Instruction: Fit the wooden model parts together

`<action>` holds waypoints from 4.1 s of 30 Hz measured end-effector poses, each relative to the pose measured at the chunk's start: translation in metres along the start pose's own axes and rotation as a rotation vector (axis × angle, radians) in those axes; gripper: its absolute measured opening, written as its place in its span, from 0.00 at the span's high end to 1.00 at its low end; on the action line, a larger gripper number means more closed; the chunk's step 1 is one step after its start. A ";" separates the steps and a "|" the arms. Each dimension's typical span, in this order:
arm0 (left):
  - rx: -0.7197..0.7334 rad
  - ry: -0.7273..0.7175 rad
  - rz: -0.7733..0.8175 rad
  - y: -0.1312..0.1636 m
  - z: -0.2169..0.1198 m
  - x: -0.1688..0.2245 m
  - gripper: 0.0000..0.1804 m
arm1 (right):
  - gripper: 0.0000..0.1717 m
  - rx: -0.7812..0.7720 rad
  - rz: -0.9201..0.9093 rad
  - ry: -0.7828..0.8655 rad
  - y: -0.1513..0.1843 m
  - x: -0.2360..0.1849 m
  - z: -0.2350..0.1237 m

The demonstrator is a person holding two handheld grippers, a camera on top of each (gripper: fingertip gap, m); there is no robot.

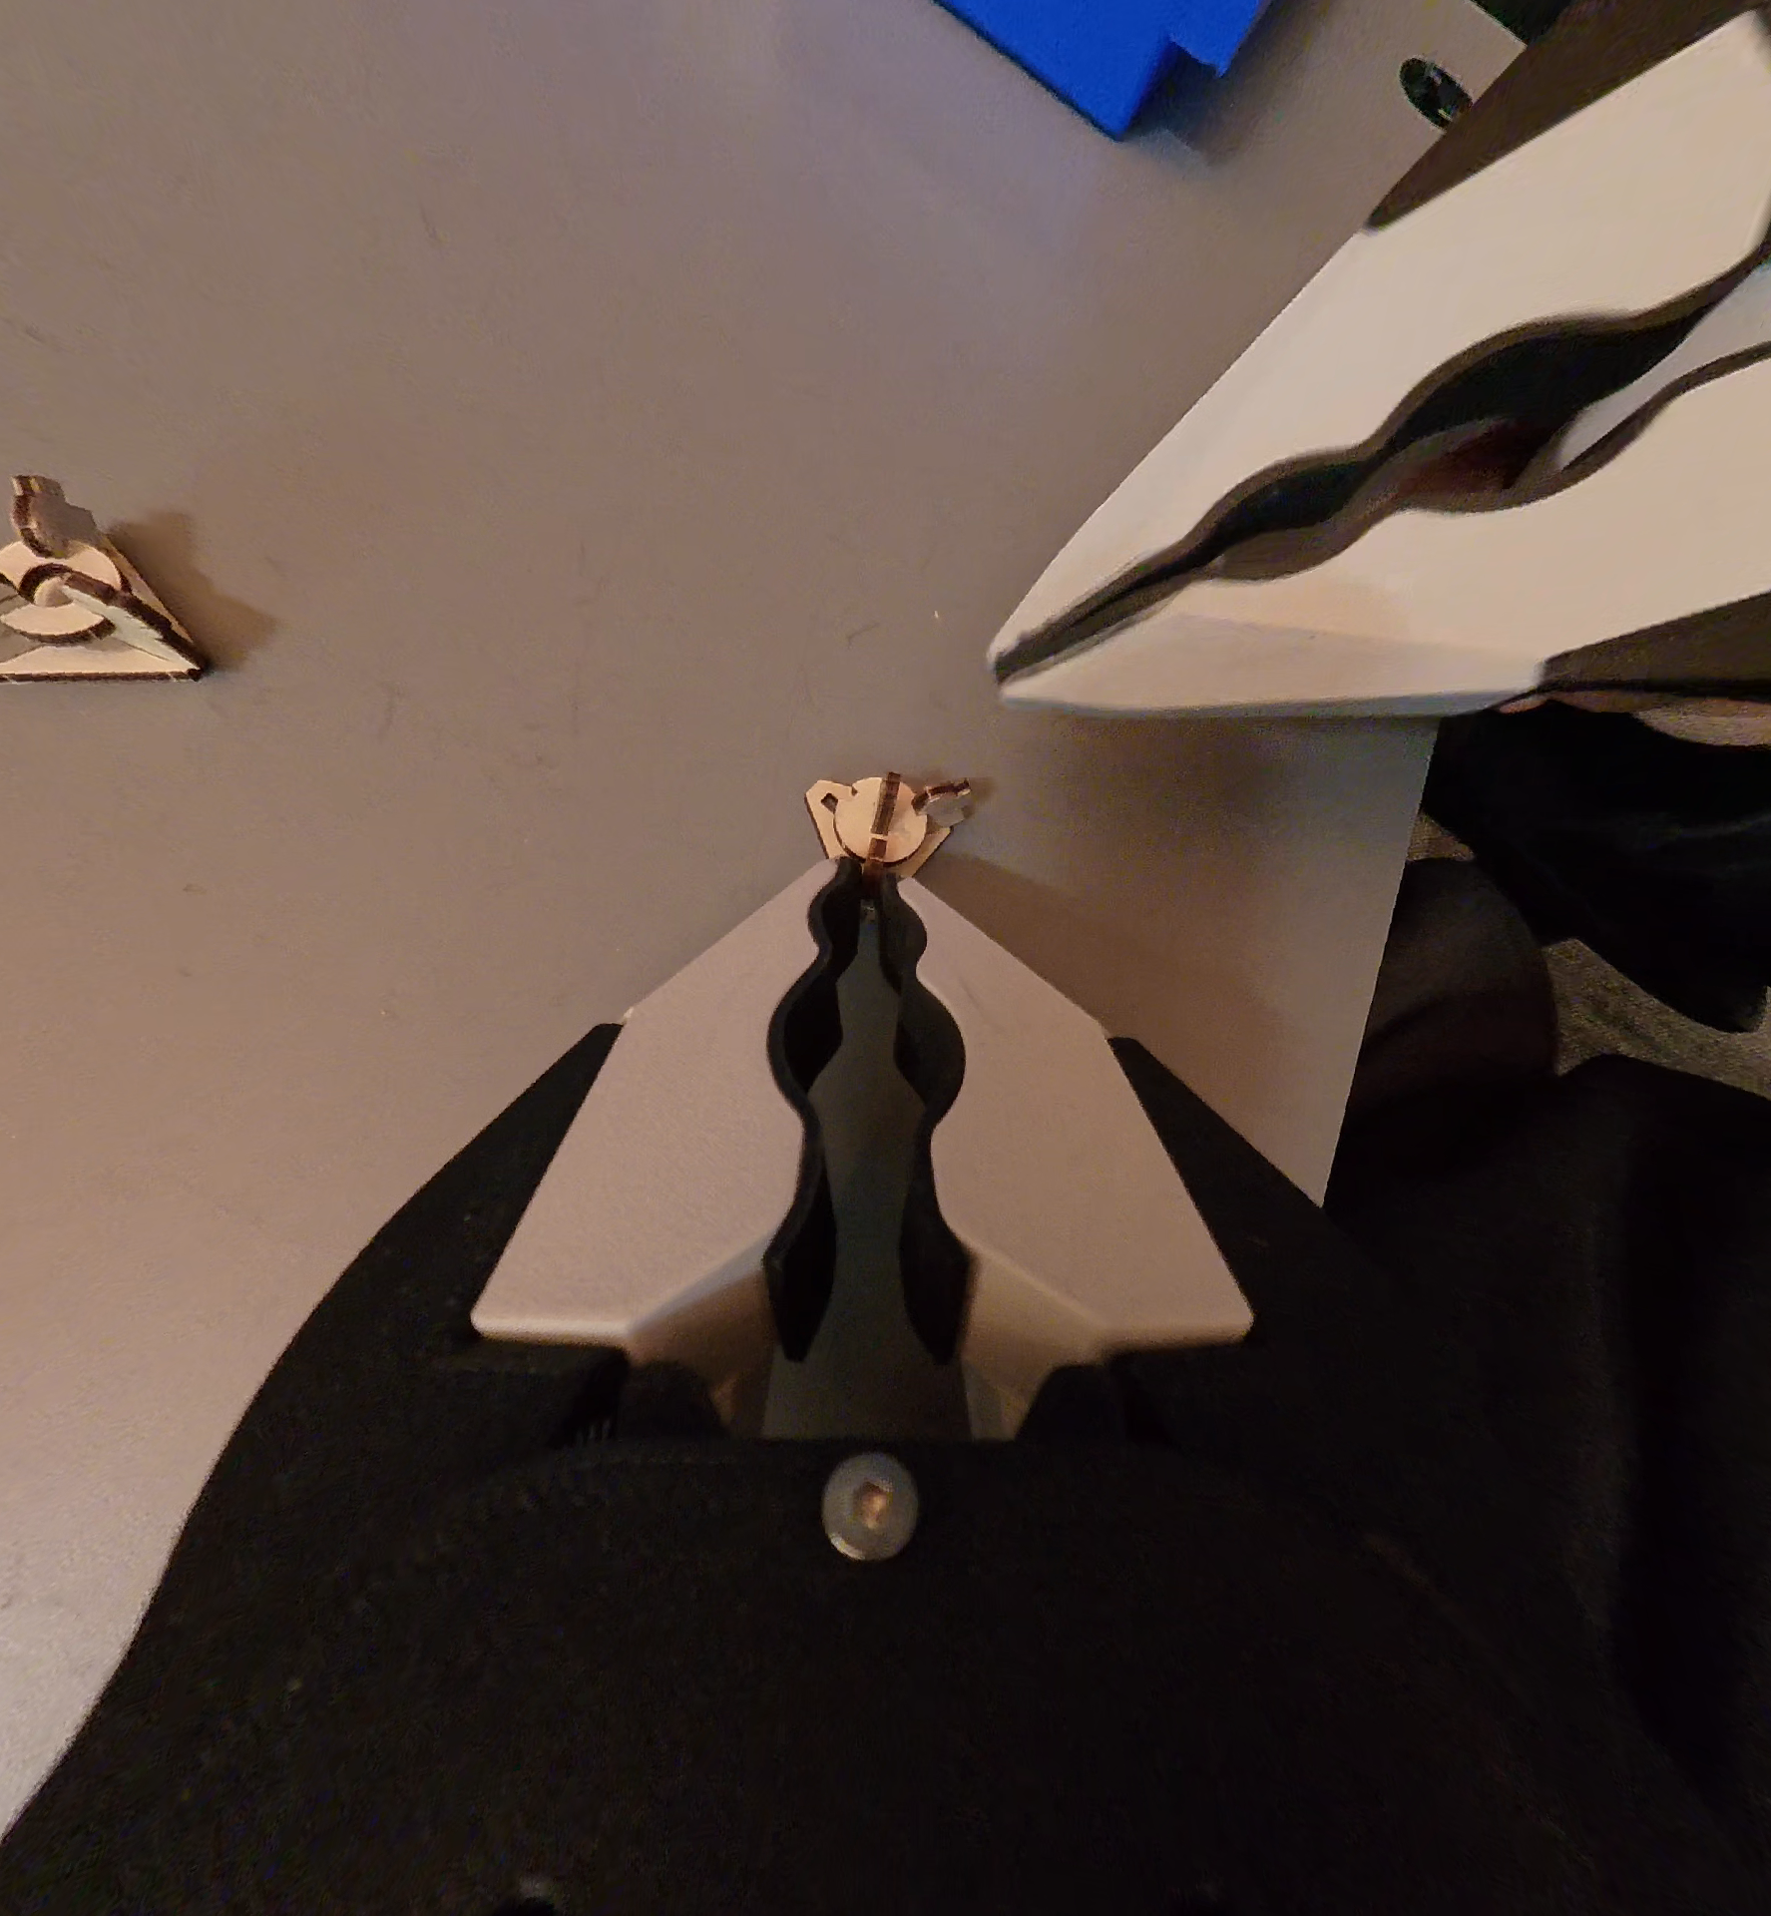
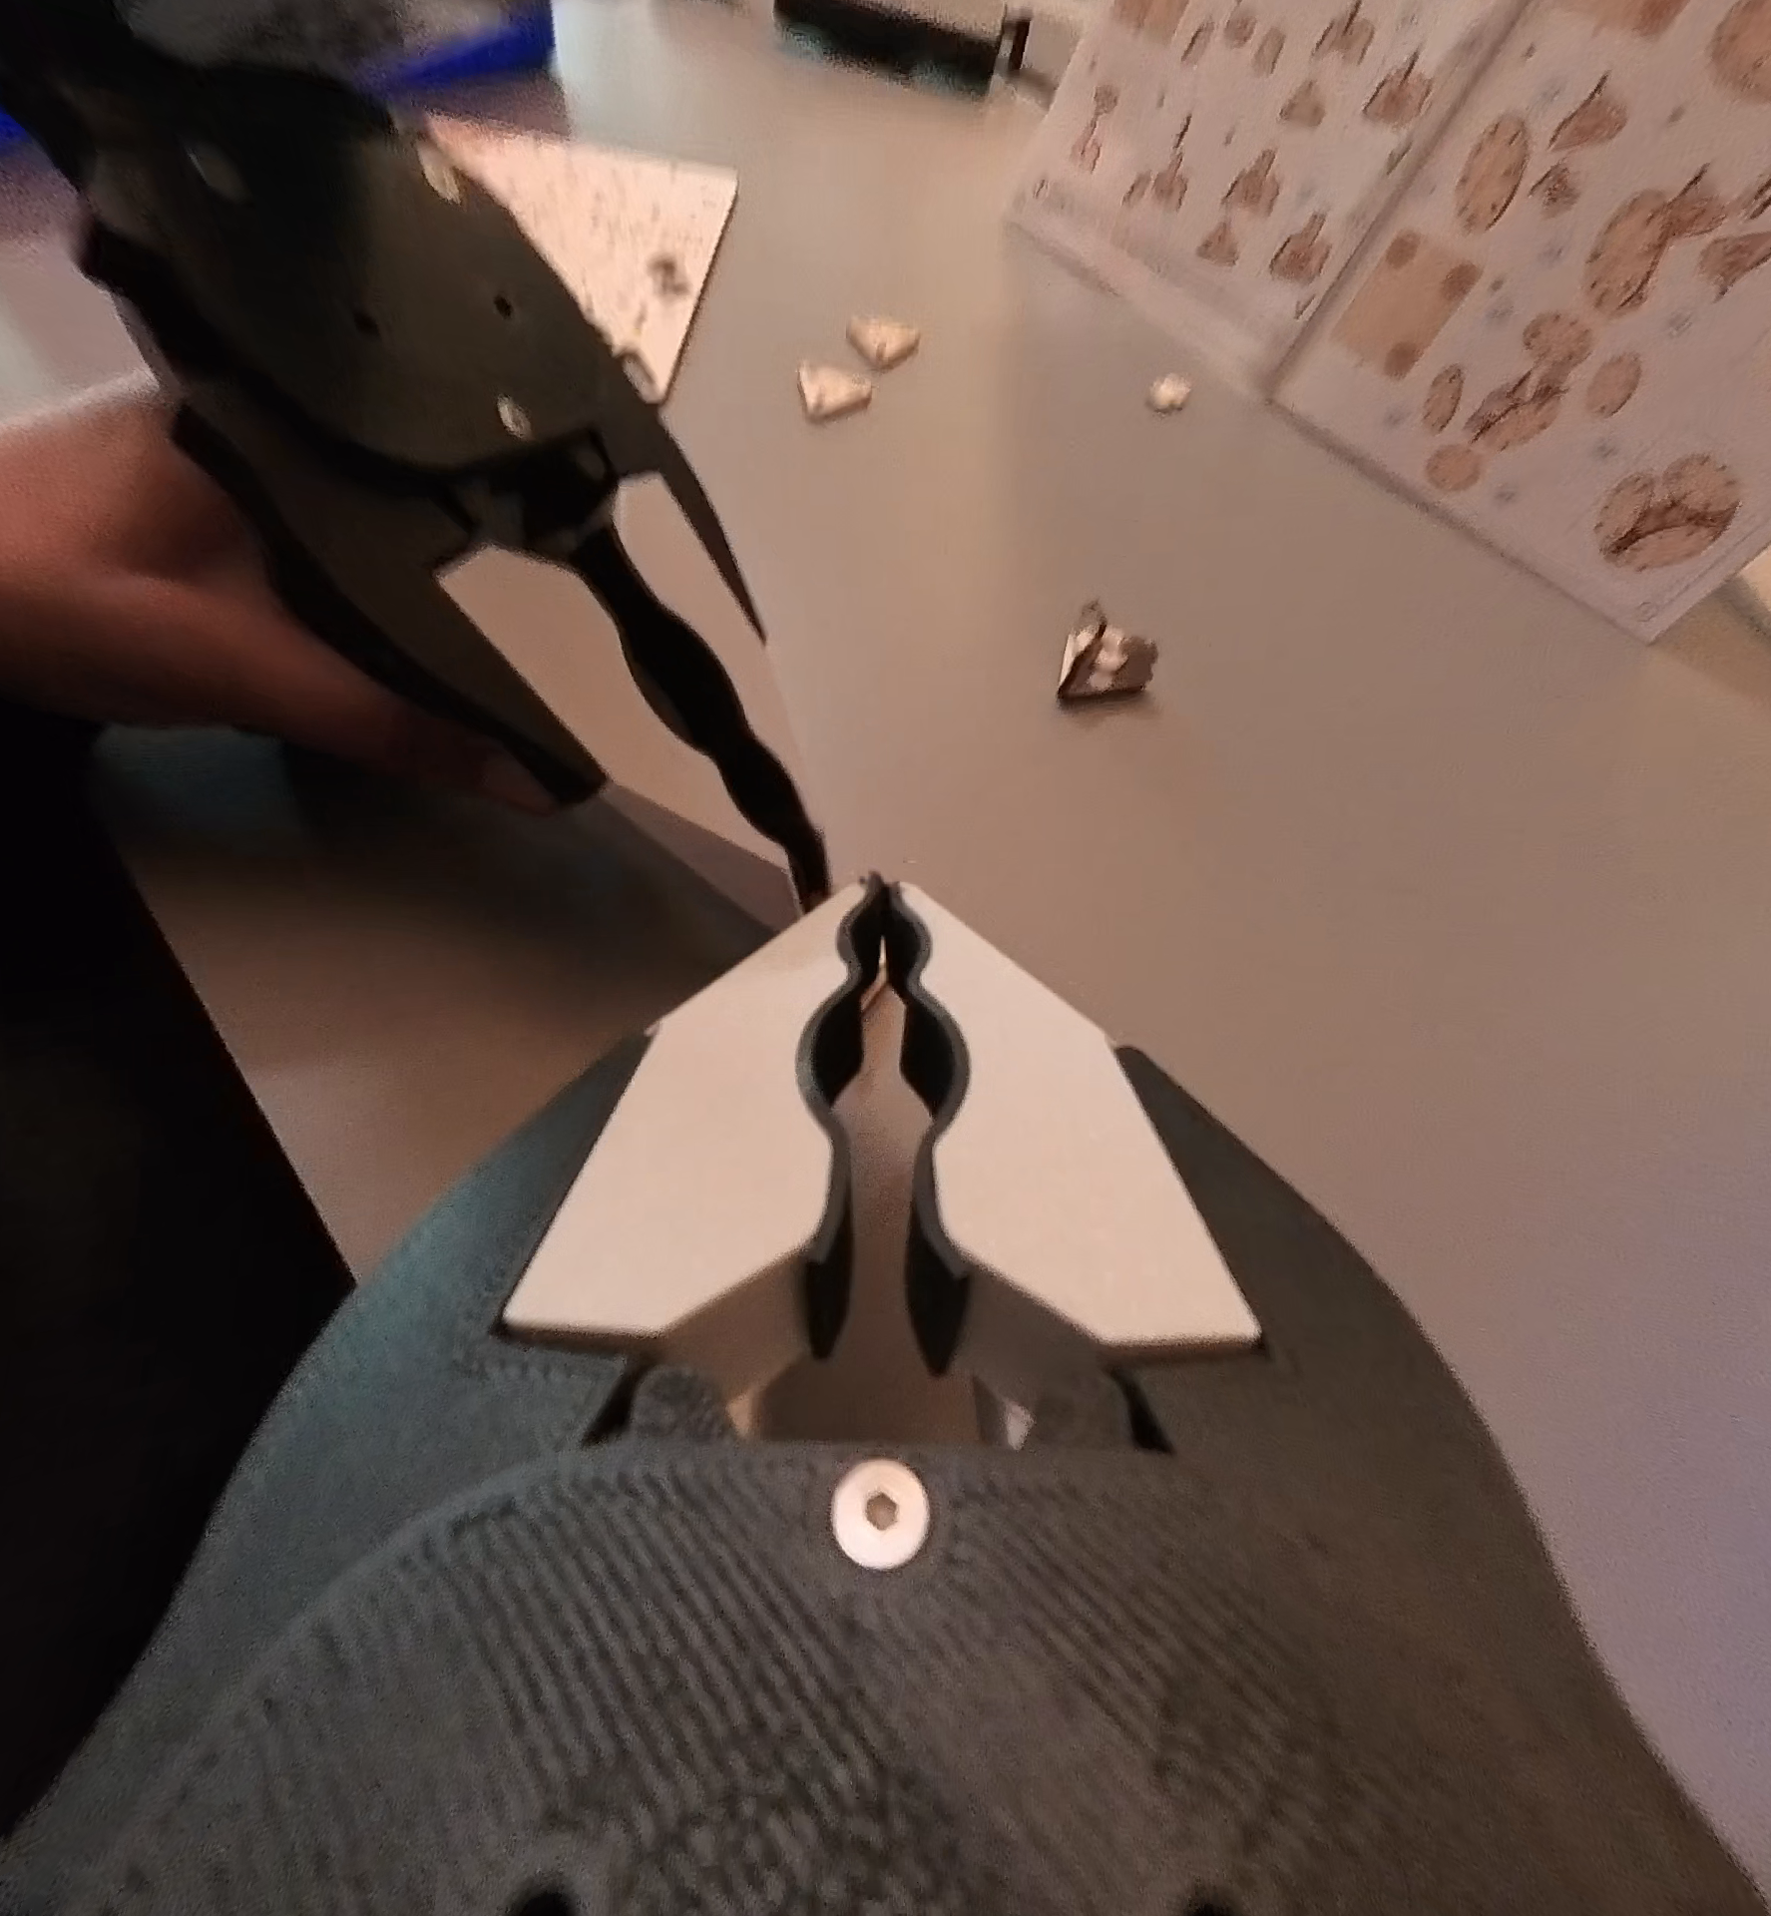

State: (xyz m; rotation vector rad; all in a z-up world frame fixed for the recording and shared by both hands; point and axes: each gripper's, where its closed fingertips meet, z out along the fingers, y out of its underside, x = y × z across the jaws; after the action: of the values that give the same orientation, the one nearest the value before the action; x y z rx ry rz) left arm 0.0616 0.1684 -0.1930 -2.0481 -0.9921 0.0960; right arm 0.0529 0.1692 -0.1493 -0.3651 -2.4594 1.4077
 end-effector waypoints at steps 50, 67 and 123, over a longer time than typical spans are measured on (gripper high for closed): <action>-0.003 -0.027 0.012 0.002 -0.002 -0.004 0.99 | 1.00 -0.191 0.051 -0.041 0.017 -0.004 0.010; -0.004 -0.024 0.015 0.002 -0.002 -0.004 0.99 | 1.00 -0.215 0.065 -0.065 0.024 -0.006 0.015; 0.220 -0.018 -0.120 0.001 -0.062 -0.026 0.92 | 0.97 -0.222 0.044 -0.046 0.042 -0.020 0.014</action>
State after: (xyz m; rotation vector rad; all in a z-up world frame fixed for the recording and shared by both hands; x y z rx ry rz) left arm 0.0686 0.1100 -0.1609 -1.7869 -1.0646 0.1531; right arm 0.0694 0.1722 -0.1952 -0.4418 -2.6682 1.1732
